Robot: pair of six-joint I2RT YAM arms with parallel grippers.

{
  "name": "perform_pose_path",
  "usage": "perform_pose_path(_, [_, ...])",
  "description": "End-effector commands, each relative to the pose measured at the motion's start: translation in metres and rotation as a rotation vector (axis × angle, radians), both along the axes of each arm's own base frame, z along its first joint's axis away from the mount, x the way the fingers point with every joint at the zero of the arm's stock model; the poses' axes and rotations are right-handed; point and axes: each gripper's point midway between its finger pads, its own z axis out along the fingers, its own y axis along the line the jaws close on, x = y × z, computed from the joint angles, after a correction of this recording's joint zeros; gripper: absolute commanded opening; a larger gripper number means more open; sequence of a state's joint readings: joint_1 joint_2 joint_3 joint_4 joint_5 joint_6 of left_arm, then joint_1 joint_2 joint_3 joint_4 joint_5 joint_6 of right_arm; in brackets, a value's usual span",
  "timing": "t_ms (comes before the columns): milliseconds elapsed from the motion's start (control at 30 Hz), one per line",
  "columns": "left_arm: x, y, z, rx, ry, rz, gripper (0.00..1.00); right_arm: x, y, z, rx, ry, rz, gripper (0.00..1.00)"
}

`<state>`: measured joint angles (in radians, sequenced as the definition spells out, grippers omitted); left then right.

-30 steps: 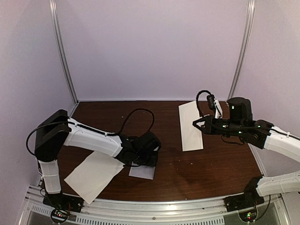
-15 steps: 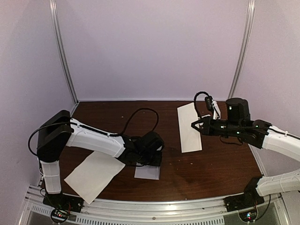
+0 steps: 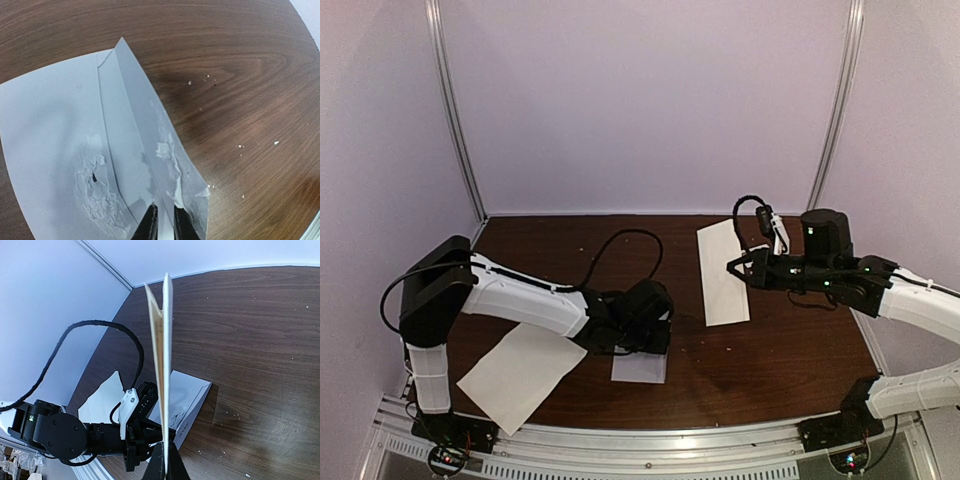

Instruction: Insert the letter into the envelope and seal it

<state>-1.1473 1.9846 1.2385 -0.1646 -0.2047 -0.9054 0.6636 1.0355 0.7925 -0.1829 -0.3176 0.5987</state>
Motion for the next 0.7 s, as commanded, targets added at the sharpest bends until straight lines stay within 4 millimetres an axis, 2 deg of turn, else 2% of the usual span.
perform_pose_path(0, [0.006,-0.021,0.015,-0.069,-0.046,-0.022,0.13,0.002,0.004,0.005,0.016,-0.017,-0.001,0.0])
perform_pose_path(433, [0.008,-0.03,-0.01,-0.048,-0.037,-0.047,0.13,0.002,0.005,0.004,0.014,-0.013,0.0,0.0])
perform_pose_path(667, [0.007,-0.026,-0.024,-0.015,-0.028,-0.048,0.13,0.004,0.004,-0.006,0.006,0.016,-0.016,0.0])
